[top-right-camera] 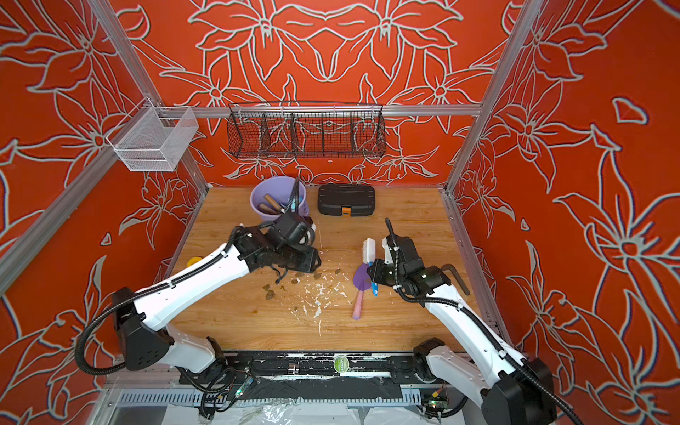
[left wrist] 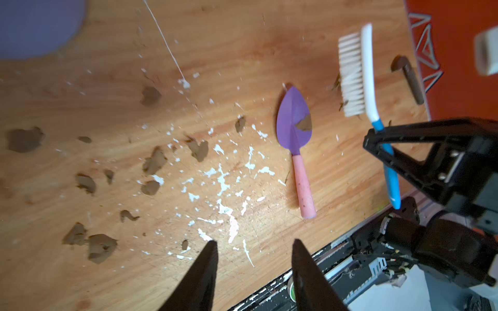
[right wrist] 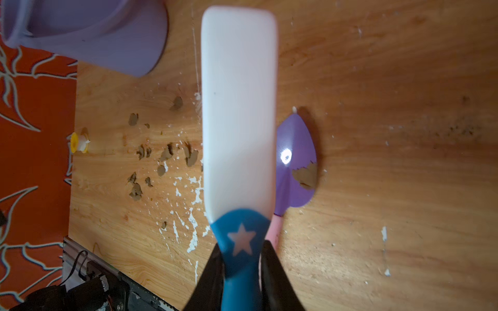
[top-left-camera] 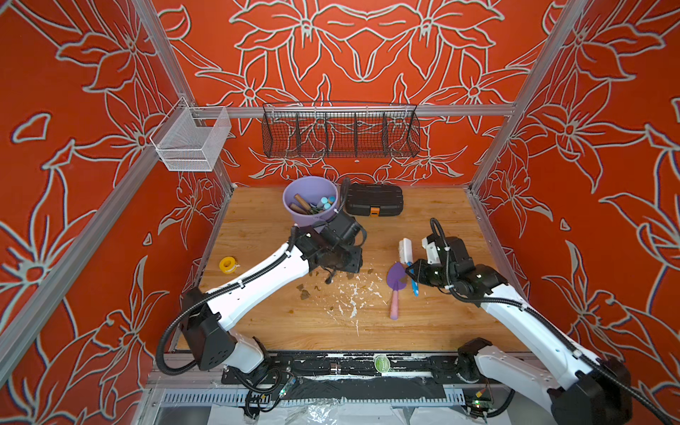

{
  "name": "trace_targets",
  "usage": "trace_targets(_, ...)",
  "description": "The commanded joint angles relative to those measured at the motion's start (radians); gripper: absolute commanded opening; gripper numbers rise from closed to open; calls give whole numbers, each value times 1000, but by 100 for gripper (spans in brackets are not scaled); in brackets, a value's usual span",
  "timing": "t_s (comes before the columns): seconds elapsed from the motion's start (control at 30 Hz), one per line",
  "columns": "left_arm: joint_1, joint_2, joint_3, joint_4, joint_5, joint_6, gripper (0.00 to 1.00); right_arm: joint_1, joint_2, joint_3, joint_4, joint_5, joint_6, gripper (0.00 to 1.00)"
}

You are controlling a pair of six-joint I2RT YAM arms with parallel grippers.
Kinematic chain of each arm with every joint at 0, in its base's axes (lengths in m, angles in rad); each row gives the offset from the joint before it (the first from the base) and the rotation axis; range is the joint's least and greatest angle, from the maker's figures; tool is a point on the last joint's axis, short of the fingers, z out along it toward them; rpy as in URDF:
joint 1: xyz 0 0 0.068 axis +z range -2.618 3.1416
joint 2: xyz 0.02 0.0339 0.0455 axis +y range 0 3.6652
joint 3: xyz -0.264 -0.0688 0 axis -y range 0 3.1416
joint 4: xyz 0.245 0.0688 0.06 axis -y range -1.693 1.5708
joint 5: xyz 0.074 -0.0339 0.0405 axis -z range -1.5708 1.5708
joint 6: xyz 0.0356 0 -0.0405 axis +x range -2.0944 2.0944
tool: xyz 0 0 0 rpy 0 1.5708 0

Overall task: Brush the soil off the hand trowel and place it into the bucket
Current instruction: Place the hand trowel in the bucket, then pick up the hand trowel from the center of the board.

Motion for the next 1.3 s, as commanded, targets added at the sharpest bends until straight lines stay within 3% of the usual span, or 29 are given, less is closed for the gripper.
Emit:
trace_targets(0.0,-67,57,-18,40,-5,-48,49,-28,-43,-54,-75,16,30,0)
trace_targets(0.17,-136,178,9,101,78,-39,57,-64,-110,-108,-109,29,63,0)
trace_targets(0.33,-187,355,136,80,148,0,60,-116,-185,-136,-140,40,74,0)
trace_targets(0.6,-220,566,284,3,140,47,60,-154,-224,-152,-155,15,79,0)
trace_targets(1.27,-233,632,211,74,55,74,51,-166,-213,-156,-95,-22,81,0)
